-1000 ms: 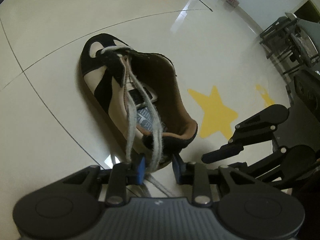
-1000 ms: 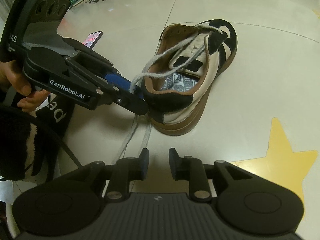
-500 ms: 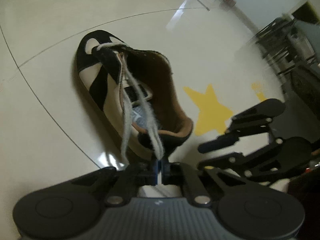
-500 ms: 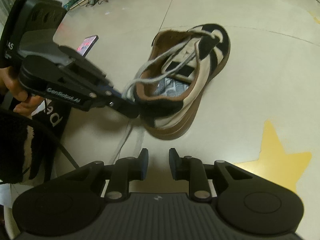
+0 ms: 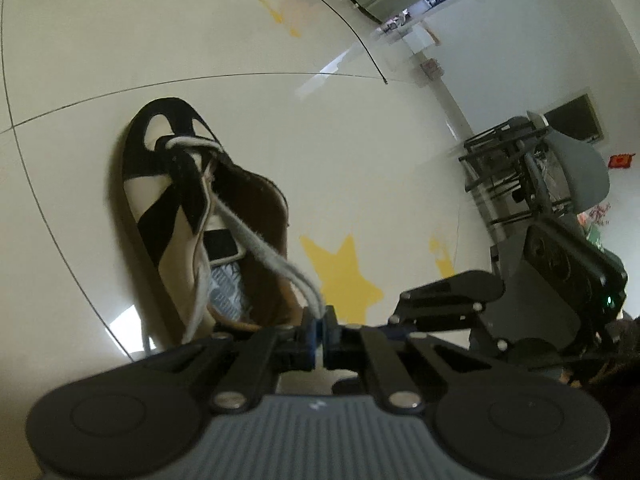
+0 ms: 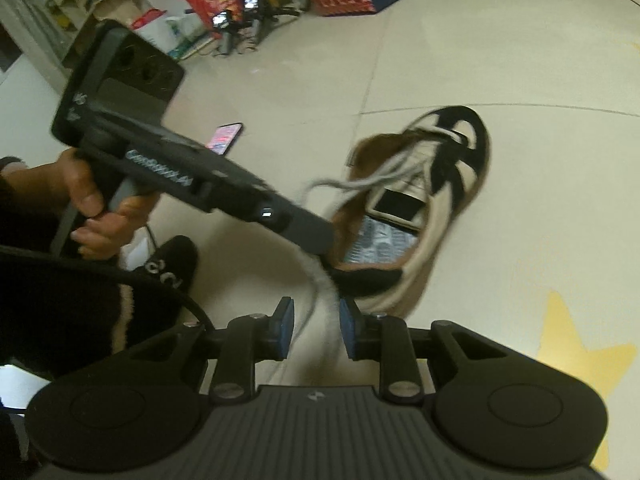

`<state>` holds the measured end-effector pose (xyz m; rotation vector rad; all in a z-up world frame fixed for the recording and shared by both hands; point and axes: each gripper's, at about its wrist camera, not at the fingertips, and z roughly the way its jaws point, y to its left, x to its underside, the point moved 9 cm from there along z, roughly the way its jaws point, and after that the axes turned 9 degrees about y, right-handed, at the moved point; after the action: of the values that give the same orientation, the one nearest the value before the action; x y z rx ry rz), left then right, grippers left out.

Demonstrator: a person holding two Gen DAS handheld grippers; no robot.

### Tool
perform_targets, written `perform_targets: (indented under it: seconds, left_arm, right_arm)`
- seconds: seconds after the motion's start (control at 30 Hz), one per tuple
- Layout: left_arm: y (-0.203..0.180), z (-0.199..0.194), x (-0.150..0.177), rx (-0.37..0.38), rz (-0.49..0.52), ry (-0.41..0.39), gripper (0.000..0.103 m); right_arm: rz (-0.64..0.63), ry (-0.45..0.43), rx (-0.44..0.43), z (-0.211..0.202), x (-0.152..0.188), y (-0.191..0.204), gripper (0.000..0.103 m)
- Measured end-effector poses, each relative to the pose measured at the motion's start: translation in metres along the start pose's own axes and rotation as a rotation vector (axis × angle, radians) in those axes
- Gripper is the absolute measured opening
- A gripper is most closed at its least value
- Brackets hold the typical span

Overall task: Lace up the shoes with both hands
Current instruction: 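Grasp a grey lace end with the right gripper while the left holds the sneaker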

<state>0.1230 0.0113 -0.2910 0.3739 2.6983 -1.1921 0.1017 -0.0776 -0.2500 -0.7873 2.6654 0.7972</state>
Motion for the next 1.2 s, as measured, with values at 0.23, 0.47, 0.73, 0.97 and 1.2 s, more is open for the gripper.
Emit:
perform_targets:
  seconds: [0.23,0.47,0.73,0.97,1.2]
  left_arm:
    - [-0.010,0.004,-0.003,0.019,0.021,0.005,0.003]
    - [-0.009,0.003,-0.007,-0.072,0.051,-0.025,0.003]
    - [-0.005,-0.003,-0.011,-0.155,0.050,-0.040,0.033]
    - [-0.011,-0.014,-0.019,-0.055,0.016,-0.104,0.045]
    - [-0.016,-0.018,-0.019,-0.024,0.038,-0.117,0.045]
  right_arm:
    - [0.001,-0.021,-0.005,0.007,-0.013,0.007,0.028]
    - [0.019,-0.010,-0.041,0.013,-0.019,0.012,0.003]
    - [0.092,-0.059,-0.036,-0.006,-0.019,-0.004,0.002]
    - [0.194,-0.142,-0.042,-0.037,-0.027,-0.027,0.002]
    - [0.396,-0.248,-0.219,-0.059,-0.042,-0.043,0.002]
